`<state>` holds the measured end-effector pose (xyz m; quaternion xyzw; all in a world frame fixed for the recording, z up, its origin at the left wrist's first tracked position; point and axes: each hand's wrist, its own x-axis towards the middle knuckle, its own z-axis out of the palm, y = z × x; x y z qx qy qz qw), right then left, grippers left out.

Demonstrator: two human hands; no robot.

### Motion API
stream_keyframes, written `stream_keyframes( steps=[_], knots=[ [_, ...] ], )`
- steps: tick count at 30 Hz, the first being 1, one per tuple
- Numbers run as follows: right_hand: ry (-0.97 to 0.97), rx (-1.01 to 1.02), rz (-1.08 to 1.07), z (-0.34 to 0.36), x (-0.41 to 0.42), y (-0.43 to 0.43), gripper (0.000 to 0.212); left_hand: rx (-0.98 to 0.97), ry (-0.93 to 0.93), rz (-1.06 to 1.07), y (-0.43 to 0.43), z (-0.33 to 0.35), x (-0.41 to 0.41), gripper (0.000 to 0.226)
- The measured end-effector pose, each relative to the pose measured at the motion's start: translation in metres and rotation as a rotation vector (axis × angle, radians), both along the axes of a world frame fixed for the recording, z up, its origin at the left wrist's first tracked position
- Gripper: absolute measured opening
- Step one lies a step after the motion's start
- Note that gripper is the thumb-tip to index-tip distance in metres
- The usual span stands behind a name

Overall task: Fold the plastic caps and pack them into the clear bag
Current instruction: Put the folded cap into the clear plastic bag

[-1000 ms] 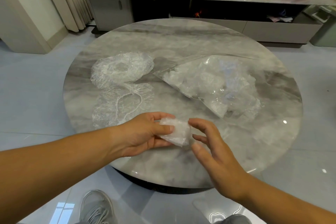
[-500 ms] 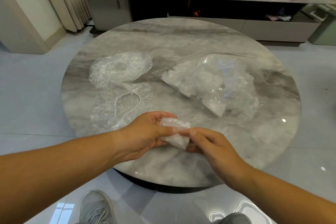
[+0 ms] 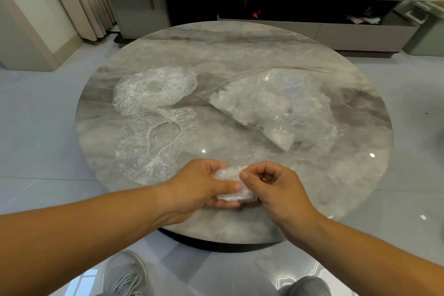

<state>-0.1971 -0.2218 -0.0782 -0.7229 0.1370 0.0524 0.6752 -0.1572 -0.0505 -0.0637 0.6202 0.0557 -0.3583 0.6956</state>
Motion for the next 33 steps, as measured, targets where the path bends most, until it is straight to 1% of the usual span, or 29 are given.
stream_keyframes(
  steps=[4,7,13,18,21,23,25,27,29,31,33],
  knots=[
    [0.008,0.081,-0.027,0.001,0.001,-0.001,0.006,-0.052,0.049,0.065,0.002,0.001,0.004,0.034],
    [0.003,0.076,-0.032,0.000,0.001,-0.001,0.009,-0.048,0.073,0.071,0.002,0.000,0.004,0.034],
    [-0.016,-0.038,-0.031,0.001,-0.001,-0.001,0.016,-0.010,0.103,0.050,-0.002,0.000,0.006,0.032],
    [-0.110,-0.092,-0.039,0.022,-0.003,-0.011,0.014,-0.050,0.058,0.023,-0.014,0.017,0.011,0.041],
    [-0.268,-0.132,-0.081,0.055,-0.004,-0.029,0.010,-0.108,-0.037,0.002,-0.023,0.040,0.019,0.048],
    [-0.367,-0.154,-0.155,0.078,-0.001,-0.050,0.007,-0.082,-0.122,0.006,-0.031,0.052,0.026,0.051],
    [-0.444,-0.192,-0.246,0.096,0.006,-0.077,0.006,0.052,-0.288,0.006,-0.039,0.059,0.032,0.043],
    [-0.478,-0.222,-0.361,0.104,0.015,-0.108,0.016,0.243,-0.549,-0.052,-0.048,0.063,0.034,0.031],
    [-0.429,-0.208,-0.465,0.105,0.024,-0.136,0.033,0.362,-0.746,-0.147,-0.059,0.066,0.033,0.028],
    [-0.323,-0.193,-0.514,0.098,0.028,-0.159,0.048,0.421,-0.837,-0.266,-0.072,0.069,0.030,0.032],
    [-0.199,-0.195,-0.506,0.086,0.030,-0.171,0.059,0.491,-0.898,-0.390,-0.085,0.071,0.026,0.042]
  ],
)
